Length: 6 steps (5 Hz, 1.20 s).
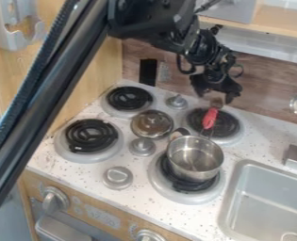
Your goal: Move the red spoon to the bottom left burner
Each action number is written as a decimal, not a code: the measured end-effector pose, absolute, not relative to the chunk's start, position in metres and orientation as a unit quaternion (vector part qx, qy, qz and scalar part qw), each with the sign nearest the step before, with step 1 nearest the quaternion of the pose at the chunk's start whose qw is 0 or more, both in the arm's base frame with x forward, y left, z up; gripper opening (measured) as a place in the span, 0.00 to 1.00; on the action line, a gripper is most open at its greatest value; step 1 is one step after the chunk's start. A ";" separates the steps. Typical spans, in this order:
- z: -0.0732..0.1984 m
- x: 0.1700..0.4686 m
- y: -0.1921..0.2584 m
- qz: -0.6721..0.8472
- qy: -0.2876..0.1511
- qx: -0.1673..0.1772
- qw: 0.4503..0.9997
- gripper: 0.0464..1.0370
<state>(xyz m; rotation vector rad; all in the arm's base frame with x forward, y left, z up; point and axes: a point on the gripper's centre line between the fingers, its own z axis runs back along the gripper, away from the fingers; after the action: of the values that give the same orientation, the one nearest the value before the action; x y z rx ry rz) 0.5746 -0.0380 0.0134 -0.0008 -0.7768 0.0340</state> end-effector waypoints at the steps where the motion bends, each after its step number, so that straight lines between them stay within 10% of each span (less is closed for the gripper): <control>1: 0.001 0.573 -0.039 0.020 -0.354 -0.005 0.935 0.96; 5: -0.043 0.559 -0.033 0.013 -0.271 0.027 0.962 0.90; 6: -0.043 0.560 -0.033 0.010 -0.268 0.026 0.963 0.64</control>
<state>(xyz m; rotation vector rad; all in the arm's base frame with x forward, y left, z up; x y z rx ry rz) 0.5605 -0.0332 -0.0434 0.0525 -0.5427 0.0197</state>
